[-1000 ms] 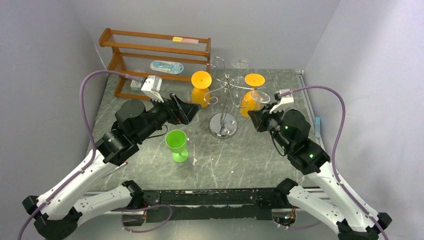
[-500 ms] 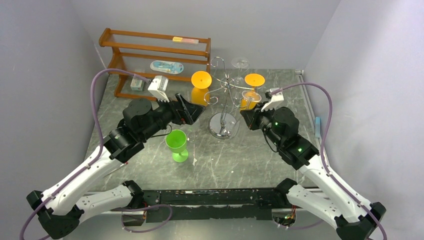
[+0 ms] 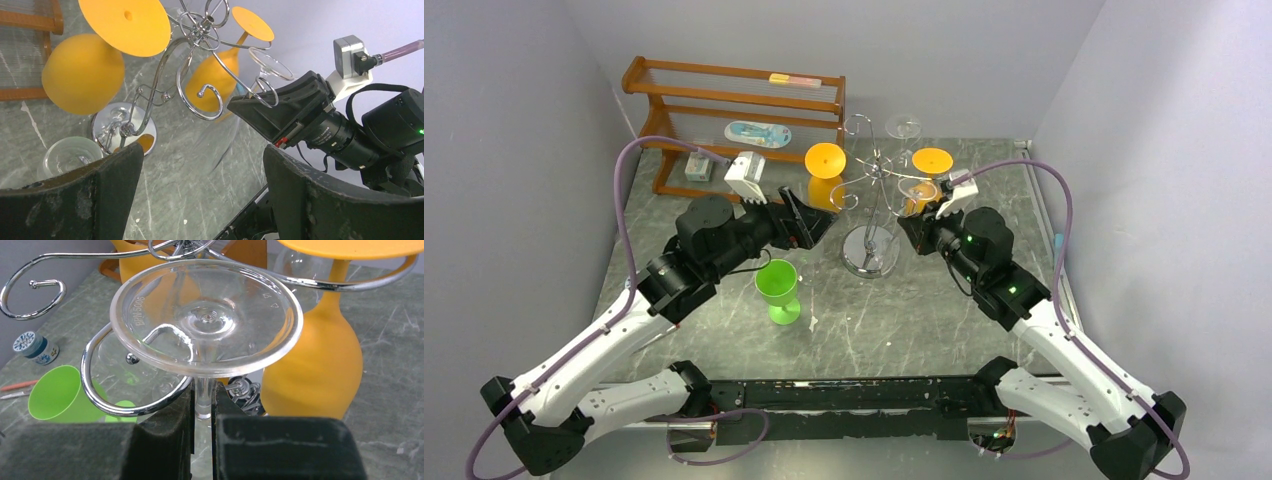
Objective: Place the wine glass upside down on the wine glass rack
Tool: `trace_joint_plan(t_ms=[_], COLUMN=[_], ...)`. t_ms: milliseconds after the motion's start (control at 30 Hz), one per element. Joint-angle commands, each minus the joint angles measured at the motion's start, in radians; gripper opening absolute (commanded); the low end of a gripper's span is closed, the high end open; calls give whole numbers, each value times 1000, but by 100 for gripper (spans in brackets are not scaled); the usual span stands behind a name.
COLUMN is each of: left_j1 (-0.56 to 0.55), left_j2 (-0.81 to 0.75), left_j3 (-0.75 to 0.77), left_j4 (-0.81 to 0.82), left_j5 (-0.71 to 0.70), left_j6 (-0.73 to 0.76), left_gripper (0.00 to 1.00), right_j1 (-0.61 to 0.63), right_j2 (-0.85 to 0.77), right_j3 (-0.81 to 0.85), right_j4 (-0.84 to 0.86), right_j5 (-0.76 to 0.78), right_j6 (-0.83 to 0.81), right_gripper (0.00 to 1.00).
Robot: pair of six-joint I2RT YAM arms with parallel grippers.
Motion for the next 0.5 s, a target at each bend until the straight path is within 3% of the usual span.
trace_joint_plan(t_ms=[0, 467], left_j1=[-7, -7], left_j2=[9, 35], left_j3=[-8, -6], left_j4=[19, 23], left_j5=[21, 10], left_j6=[-1, 0], left_gripper=[93, 94], right_j1=[-14, -23], right_j2=[7, 41], right_j3=[-1, 13], right_j4=[76, 96], right_j5=[-107, -230], right_j6=[-66, -105], right_gripper=[0, 0])
